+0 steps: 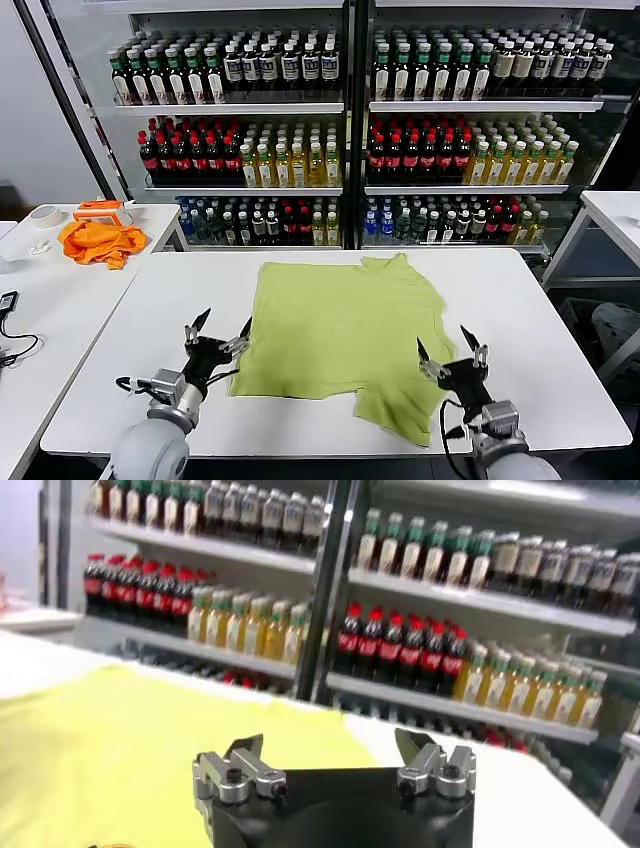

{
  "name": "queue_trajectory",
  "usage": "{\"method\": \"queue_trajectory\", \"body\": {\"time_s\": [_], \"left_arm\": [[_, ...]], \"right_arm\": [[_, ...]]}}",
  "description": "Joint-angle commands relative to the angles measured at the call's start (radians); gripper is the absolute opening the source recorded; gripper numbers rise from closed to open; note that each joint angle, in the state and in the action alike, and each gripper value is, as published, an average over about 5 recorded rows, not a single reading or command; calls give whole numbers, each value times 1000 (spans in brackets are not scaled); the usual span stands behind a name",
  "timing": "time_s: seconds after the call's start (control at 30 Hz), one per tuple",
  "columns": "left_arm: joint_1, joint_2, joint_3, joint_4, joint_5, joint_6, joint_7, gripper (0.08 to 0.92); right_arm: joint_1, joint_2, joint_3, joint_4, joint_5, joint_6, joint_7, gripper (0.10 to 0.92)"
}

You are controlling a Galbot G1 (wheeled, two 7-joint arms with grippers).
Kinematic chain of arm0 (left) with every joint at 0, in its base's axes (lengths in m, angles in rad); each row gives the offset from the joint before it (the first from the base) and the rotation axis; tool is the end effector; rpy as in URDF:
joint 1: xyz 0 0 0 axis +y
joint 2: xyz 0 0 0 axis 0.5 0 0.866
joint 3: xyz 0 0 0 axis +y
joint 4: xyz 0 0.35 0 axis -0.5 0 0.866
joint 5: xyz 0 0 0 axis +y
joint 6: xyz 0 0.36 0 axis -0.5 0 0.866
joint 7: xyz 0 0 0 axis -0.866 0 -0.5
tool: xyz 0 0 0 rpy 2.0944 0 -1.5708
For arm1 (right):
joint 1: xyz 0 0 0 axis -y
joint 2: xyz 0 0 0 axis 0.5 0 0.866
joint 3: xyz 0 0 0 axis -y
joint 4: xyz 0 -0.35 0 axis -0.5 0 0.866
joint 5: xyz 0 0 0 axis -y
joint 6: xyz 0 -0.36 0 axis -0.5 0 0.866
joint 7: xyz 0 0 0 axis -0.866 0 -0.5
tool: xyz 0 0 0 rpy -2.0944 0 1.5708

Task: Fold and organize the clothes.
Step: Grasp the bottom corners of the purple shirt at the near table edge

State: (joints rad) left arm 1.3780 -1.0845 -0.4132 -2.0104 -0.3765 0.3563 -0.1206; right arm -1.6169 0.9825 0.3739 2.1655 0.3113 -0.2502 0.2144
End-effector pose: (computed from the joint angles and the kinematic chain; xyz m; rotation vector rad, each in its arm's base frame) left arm 0.2443 0.0602 -0.2856 -0.2295 -2.8067 -0.1514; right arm 0.1684 -0.0453 -0.2837 0.2933 -2.8009 0.2729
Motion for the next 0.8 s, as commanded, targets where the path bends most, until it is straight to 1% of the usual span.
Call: {"method": "queue_trajectory", "body": {"time_s": [0.03, 0.17, 0.57, 0.8], "left_arm": [[86, 32, -1, -39, -69, 125, -46, 822], [89, 31, 7, -24, -64, 123, -53, 823], [94, 30, 5, -23, -92, 171, -73, 823], [99, 22, 14, -19, -94, 163, -73, 823]], "right_arm": [[-100, -36, -58, 31, 44, -11, 57, 823], [-95, -17, -78, 5, 45, -6, 94, 823], [-70, -1, -104, -14, 107, -13, 116, 823], [-61, 0, -118, -27, 111, -14, 126, 823]]}}
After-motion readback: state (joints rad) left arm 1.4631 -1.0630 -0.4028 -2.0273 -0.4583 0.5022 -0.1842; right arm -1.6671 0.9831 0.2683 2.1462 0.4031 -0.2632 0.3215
